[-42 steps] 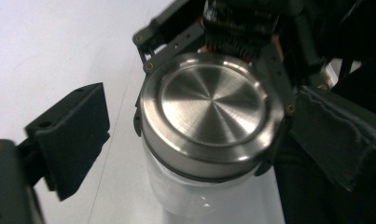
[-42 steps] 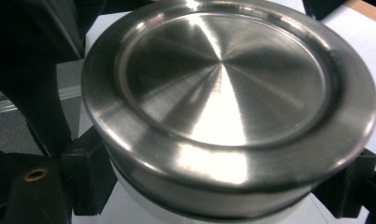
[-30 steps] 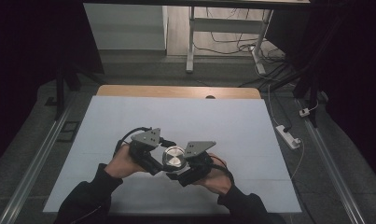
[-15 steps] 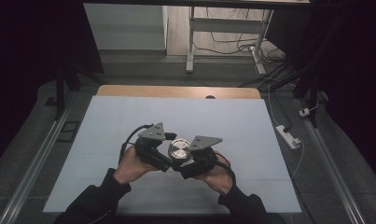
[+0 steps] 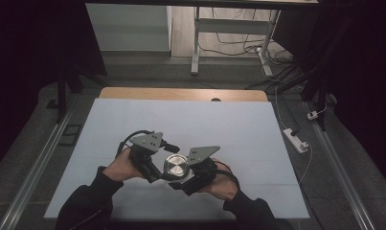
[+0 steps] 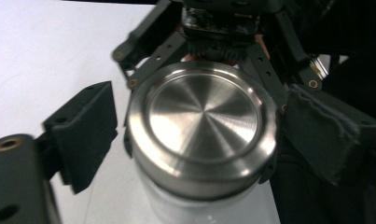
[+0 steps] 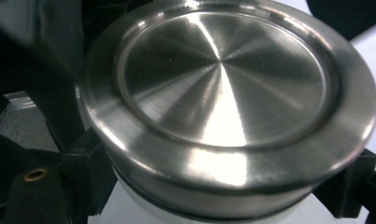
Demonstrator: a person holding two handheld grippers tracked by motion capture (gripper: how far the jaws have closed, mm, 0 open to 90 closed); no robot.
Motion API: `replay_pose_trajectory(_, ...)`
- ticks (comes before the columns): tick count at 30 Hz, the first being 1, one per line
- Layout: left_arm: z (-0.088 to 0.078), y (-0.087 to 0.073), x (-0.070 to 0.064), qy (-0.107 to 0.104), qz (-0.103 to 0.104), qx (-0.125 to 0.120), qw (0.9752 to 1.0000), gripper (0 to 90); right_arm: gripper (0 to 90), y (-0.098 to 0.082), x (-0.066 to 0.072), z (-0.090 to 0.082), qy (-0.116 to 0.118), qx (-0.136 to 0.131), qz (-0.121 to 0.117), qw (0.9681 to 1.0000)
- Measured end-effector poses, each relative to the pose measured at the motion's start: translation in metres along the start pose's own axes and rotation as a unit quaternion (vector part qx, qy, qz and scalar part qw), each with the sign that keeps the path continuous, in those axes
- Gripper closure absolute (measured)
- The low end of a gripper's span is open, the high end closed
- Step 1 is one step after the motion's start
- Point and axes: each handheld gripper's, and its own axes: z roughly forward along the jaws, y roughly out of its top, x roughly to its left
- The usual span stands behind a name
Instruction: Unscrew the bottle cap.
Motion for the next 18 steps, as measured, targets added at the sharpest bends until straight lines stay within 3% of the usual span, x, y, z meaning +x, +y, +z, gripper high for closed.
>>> replay_pose_trajectory(3,0.001,0.001,-0.003,0.018,0.008,0.0,0.9998,20.1,15.0,0.0,0.0,0.0,-0.001,-0.001,-0.007,1.0)
replay_pose_trajectory(6,0.003,0.004,-0.005,0.046,-0.011,-0.005,0.9989,20.4,15.0,0.001,-0.001,-0.002,-0.016,-0.003,0.001,0.9999)
replay_pose_trajectory(8,0.006,0.006,-0.005,0.072,-0.029,-0.006,0.9969,20.4,15.0,0.001,-0.003,-0.003,-0.031,-0.005,0.011,0.9995)
replay_pose_trajectory(10,0.011,0.008,-0.006,0.11,-0.054,-0.007,0.9925,20.5,15.0,-0.001,-0.006,-0.004,-0.051,-0.007,0.027,0.9983)
replay_pose_trajectory(14,0.025,0.014,-0.011,0.185,-0.096,-0.01,0.978,20.3,15.0,-0.003,-0.013,-0.006,-0.097,-0.009,0.055,0.9937)
replay_pose_trajectory(15,0.027,0.015,-0.011,0.193,-0.101,-0.01,0.9758,20.2,15.0,-0.004,-0.014,-0.006,-0.106,-0.008,0.058,0.9926)
replay_pose_trajectory(16,0.027,0.015,-0.011,0.194,-0.105,-0.011,0.9754,20.1,15.0,-0.004,-0.015,-0.006,-0.113,-0.006,0.059,0.9918)
replay_pose_trajectory(18,0.024,0.014,-0.007,0.165,-0.117,-0.031,0.9788,15.6,15.0,-0.005,-0.015,-0.007,-0.119,-0.006,0.06,0.9911)
